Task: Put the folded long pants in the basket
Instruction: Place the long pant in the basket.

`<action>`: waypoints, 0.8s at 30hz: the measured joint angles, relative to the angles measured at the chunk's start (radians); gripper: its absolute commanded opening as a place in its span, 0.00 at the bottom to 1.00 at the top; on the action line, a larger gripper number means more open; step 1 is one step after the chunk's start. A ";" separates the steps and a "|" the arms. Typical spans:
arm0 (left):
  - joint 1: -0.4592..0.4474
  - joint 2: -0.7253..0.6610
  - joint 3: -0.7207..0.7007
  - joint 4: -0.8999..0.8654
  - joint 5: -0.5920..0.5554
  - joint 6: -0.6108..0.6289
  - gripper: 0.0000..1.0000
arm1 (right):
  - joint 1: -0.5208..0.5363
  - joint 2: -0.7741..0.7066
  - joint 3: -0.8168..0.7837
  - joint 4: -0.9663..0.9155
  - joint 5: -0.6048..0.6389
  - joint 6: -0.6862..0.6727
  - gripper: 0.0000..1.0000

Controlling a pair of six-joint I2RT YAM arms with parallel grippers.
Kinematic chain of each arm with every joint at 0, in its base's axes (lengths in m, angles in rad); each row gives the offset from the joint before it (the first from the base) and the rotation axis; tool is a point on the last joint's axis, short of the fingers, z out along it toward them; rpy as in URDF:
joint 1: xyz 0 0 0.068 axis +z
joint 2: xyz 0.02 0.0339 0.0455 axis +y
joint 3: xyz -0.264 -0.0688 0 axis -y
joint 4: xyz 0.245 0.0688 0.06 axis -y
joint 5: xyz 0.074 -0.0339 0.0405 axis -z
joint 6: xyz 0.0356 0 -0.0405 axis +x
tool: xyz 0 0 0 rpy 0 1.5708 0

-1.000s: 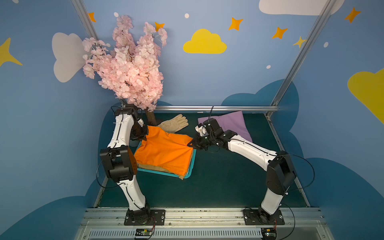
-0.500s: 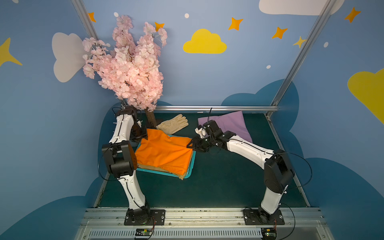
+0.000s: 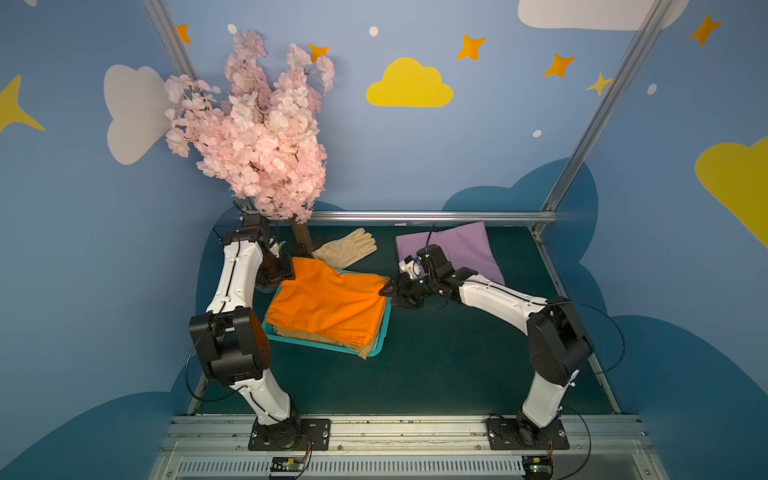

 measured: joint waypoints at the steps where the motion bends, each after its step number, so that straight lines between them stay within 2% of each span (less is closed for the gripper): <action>1: 0.000 -0.003 -0.021 0.007 0.003 -0.001 0.55 | 0.000 0.010 0.010 0.010 -0.005 0.015 0.65; 11: 0.005 -0.097 -0.213 0.123 0.013 -0.034 0.52 | -0.003 0.134 0.149 0.032 -0.017 0.068 0.64; 14: 0.007 -0.116 -0.243 0.150 0.013 -0.039 0.52 | -0.004 0.161 0.204 -0.016 -0.002 0.046 0.55; 19: 0.007 -0.137 -0.289 0.188 0.009 -0.047 0.52 | 0.013 0.159 0.302 -0.122 0.090 -0.103 0.52; 24: 0.008 -0.163 -0.320 0.215 0.005 -0.052 0.52 | 0.055 0.103 0.299 -0.146 0.227 -0.339 0.60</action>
